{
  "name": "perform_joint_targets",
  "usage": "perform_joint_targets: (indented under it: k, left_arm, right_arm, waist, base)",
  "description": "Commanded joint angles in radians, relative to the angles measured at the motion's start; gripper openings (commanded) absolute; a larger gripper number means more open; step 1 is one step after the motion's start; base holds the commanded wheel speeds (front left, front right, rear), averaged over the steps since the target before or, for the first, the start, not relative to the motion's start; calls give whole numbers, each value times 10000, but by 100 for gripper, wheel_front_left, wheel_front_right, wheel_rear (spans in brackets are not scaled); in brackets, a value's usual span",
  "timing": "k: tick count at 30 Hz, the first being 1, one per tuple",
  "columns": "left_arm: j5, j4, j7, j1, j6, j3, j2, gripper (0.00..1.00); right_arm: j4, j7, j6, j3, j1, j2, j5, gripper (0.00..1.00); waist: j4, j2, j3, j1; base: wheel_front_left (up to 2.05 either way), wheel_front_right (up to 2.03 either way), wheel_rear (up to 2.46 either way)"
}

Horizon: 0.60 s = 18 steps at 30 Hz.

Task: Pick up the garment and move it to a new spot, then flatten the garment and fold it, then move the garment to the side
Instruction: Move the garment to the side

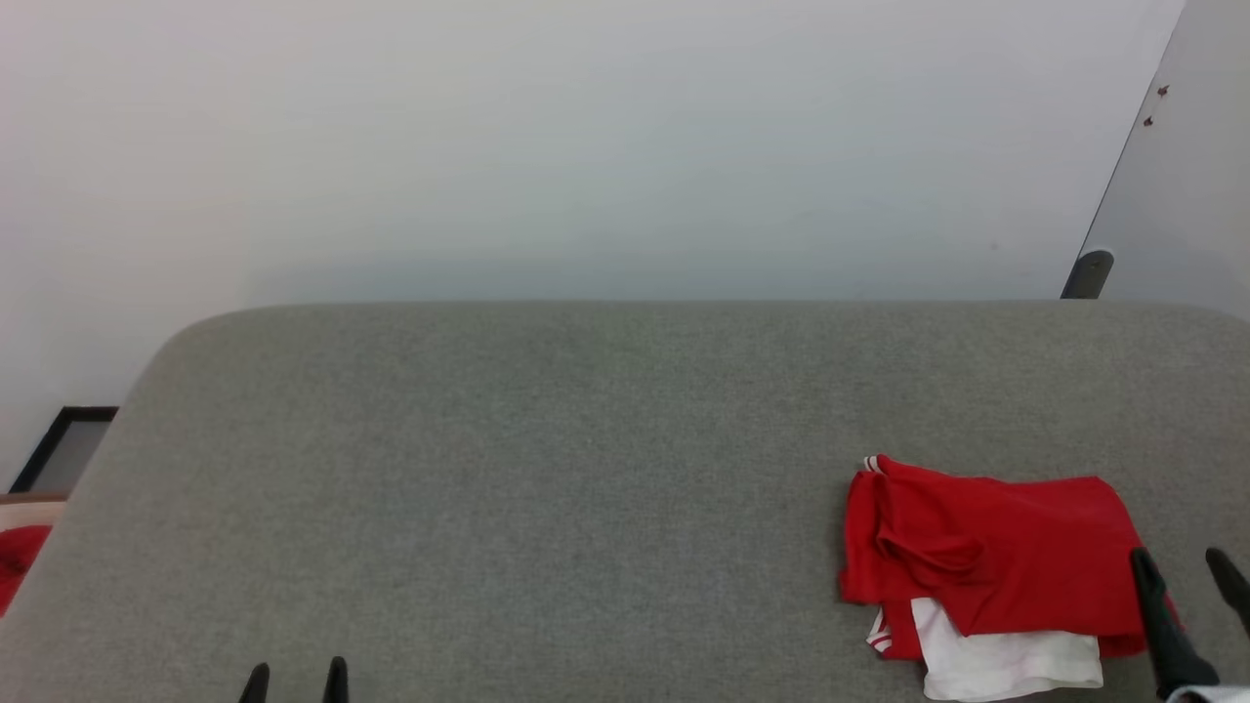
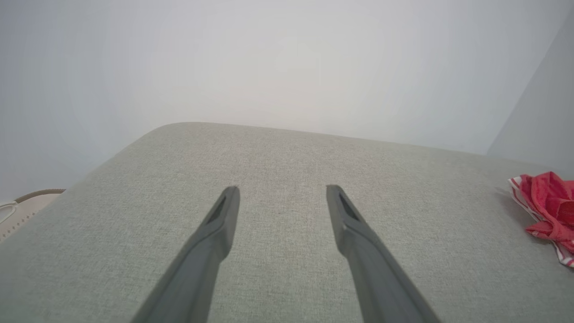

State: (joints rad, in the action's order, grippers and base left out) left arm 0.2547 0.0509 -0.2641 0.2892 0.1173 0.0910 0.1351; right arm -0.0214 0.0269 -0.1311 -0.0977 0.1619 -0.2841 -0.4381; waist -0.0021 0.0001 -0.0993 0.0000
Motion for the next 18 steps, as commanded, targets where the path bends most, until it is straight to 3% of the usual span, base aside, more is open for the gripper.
perform_joint_targets:
  k: [1,5,8,18]
  left_arm:
    - [-30,-45,7,-130,-26,-28,-25,100]
    - [-16,-68,7,-314,-41,-108,-135,100]
    - [-26,-97,8,-575,-31,-165,-187,100]
    - [-95,301,7,-2239,72,-878,-181,100]
  right_arm:
    - [-3,-41,8,-10,-232,-139,-53,100]
    - [125,-496,8,3,-781,-559,-178,100]
    - [427,-1439,8,127,-1451,-1126,-154,100]
    - [2287,-6587,8,1064,-3791,-3182,-1513,100]
  waist:
    - [0,-1,69,0]
    - [-21,-1,296,0]
    - [-32,-1,595,0]
    - [272,-1,2340,0]
  base:
    - [0,0,0]
    - [0,0,0]
    - [0,0,0]
    - [0,0,0]
